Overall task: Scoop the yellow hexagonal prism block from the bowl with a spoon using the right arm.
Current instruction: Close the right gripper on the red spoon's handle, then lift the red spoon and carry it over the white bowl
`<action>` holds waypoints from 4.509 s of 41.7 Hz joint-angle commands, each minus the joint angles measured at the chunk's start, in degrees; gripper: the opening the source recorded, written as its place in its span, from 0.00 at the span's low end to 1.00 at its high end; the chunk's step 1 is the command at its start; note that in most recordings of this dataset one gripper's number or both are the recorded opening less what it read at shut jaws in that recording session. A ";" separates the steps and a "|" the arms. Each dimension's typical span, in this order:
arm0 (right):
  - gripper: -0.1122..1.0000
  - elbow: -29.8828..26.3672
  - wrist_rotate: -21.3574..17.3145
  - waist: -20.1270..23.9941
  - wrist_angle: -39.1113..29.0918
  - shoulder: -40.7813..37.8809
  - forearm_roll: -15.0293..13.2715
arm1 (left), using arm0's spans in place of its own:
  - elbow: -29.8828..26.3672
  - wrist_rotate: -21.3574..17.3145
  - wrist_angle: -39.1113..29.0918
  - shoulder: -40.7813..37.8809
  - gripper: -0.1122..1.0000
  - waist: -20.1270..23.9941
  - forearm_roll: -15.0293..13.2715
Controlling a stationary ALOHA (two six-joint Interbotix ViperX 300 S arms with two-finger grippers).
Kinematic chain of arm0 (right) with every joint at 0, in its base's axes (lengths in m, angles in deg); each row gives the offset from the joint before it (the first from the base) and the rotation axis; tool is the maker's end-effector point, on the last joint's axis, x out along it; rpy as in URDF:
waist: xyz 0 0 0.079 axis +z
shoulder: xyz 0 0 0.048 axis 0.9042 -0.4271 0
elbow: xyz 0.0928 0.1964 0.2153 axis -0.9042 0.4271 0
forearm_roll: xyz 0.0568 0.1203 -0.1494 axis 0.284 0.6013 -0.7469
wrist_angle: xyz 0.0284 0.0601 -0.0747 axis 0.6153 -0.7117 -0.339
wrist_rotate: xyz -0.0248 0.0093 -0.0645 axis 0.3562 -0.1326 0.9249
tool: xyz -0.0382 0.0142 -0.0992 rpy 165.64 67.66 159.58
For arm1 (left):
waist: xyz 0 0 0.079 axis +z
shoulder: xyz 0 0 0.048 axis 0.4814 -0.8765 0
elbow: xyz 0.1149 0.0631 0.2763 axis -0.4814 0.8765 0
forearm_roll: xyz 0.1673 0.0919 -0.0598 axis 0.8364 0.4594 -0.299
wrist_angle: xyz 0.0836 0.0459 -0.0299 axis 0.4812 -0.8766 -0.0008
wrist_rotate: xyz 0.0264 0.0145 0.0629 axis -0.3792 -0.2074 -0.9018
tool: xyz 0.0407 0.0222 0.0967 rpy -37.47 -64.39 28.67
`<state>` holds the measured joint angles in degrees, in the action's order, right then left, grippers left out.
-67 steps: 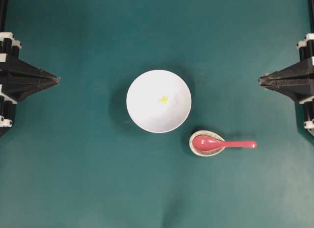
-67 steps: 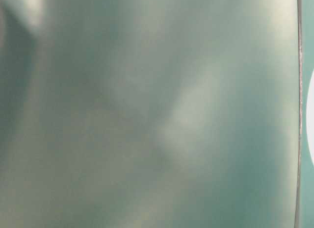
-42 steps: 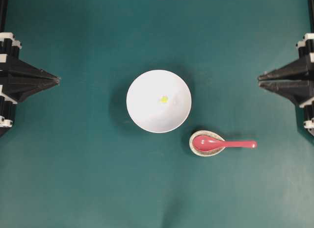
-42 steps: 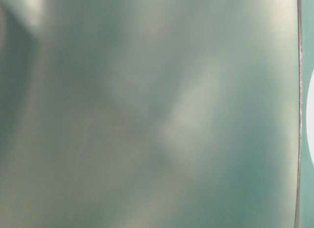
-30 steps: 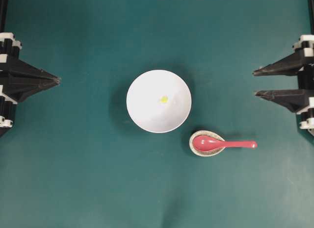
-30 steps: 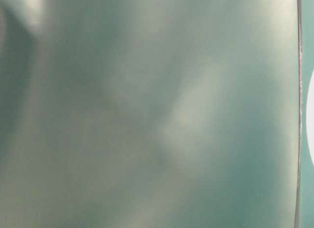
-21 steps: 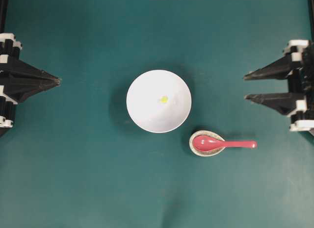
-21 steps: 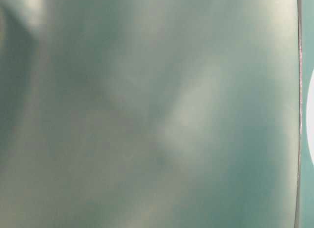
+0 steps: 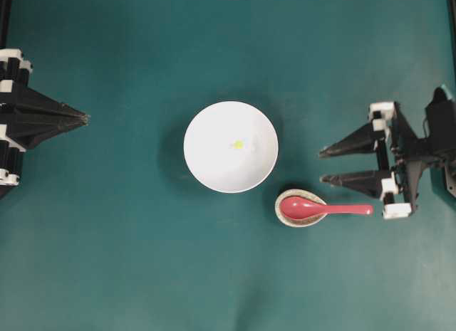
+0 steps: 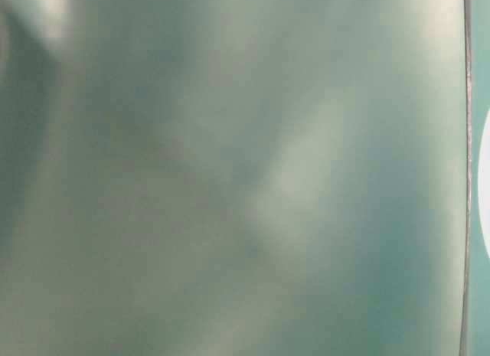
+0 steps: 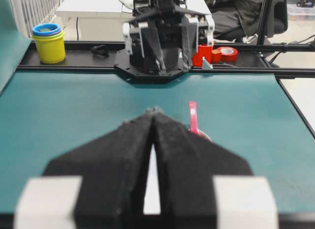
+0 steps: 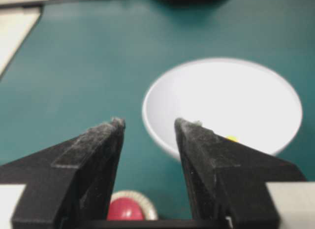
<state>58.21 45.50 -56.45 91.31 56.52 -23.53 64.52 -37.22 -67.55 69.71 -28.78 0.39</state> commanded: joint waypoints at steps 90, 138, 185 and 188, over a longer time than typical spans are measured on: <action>0.57 3.43 -1.93 29.09 25.14 -33.57 31.03 | -0.97 0.09 -1.49 -0.44 0.10 0.00 0.09; 0.31 0.09 11.16 16.08 -0.26 -3.96 30.94 | -1.05 0.09 -1.49 -0.09 0.10 0.09 0.09; 0.31 -32.61 25.84 -19.34 -69.08 -5.27 23.20 | -1.14 0.00 -2.64 0.18 0.10 0.00 0.09; 0.31 -34.28 25.05 -19.51 -70.84 -6.94 21.97 | -1.14 0.00 -2.72 0.18 0.10 0.00 0.09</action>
<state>26.74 71.17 -75.61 21.88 50.28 -0.68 64.52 -37.22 -70.45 70.15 -28.78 0.39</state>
